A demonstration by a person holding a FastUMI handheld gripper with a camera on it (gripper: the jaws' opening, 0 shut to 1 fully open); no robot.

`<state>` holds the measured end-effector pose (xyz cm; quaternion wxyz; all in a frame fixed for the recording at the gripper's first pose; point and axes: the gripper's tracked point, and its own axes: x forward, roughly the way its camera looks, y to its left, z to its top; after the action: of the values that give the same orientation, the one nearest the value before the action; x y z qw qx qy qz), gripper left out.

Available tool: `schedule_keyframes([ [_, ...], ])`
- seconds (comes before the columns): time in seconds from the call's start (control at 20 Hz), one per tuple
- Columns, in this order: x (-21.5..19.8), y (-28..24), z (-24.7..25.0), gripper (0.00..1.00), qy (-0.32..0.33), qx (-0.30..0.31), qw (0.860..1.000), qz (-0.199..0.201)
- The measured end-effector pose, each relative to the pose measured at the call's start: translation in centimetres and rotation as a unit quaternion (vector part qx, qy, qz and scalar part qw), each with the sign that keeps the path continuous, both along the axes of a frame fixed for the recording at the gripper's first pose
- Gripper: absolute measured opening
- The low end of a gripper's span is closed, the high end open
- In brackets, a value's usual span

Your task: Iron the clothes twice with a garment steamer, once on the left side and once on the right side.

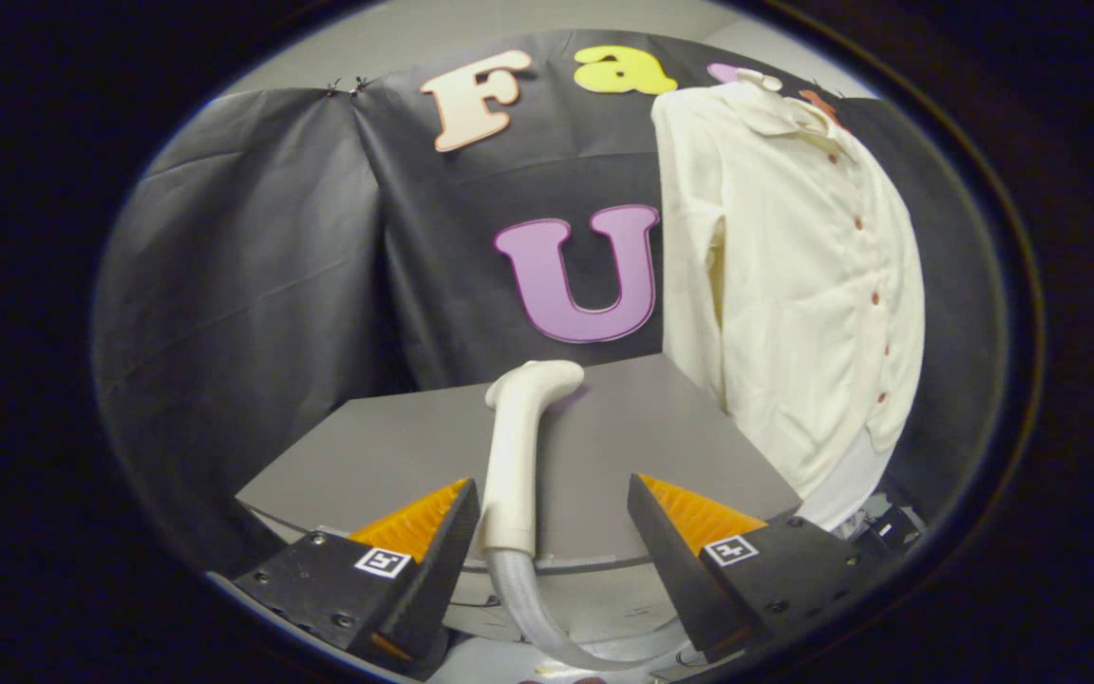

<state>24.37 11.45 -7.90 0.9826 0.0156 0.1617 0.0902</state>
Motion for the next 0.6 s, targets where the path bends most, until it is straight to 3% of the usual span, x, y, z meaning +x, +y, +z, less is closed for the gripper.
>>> schedule_keyframes([
  [0.15,2.7,1.2,-0.7,0.95,0.015,-0.004,1.0,0.005],
  [0.25,4.3,1.9,-1.1,0.88,0.034,-0.002,0.999,0.003],
  [0.3,4.9,2.3,-1.5,0.78,0.048,0.002,0.999,0.004],
  [0.55,7.1,3.8,-2.0,0.76,0.076,0.011,0.997,0.008],
  [0.6,7.5,4.0,-2.3,0.7,0.079,0.002,0.997,0.01],
])
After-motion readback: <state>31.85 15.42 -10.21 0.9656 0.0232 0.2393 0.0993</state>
